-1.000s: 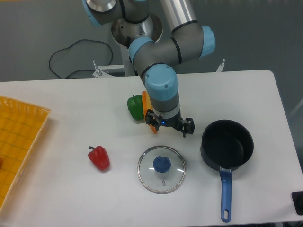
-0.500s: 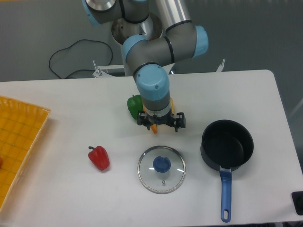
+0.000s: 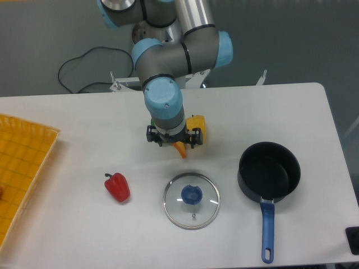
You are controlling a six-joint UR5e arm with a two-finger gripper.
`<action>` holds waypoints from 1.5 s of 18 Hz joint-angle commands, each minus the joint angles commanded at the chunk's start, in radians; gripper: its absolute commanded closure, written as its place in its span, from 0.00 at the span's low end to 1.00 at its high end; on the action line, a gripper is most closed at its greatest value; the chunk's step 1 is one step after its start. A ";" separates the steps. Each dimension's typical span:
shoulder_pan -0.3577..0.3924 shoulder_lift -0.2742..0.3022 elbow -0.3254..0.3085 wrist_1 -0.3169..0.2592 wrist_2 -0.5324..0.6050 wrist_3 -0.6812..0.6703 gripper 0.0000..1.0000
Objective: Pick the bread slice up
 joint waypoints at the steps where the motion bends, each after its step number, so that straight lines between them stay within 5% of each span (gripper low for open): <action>1: -0.003 0.000 -0.005 0.000 0.002 0.000 0.00; 13: -0.003 0.002 -0.032 -0.006 0.012 -0.008 0.01; 20: 0.000 0.003 -0.026 -0.026 0.012 -0.008 0.28; 24: 0.000 0.002 -0.022 -0.032 0.012 -0.006 0.35; 27: 0.005 0.002 -0.020 -0.038 0.012 -0.006 0.51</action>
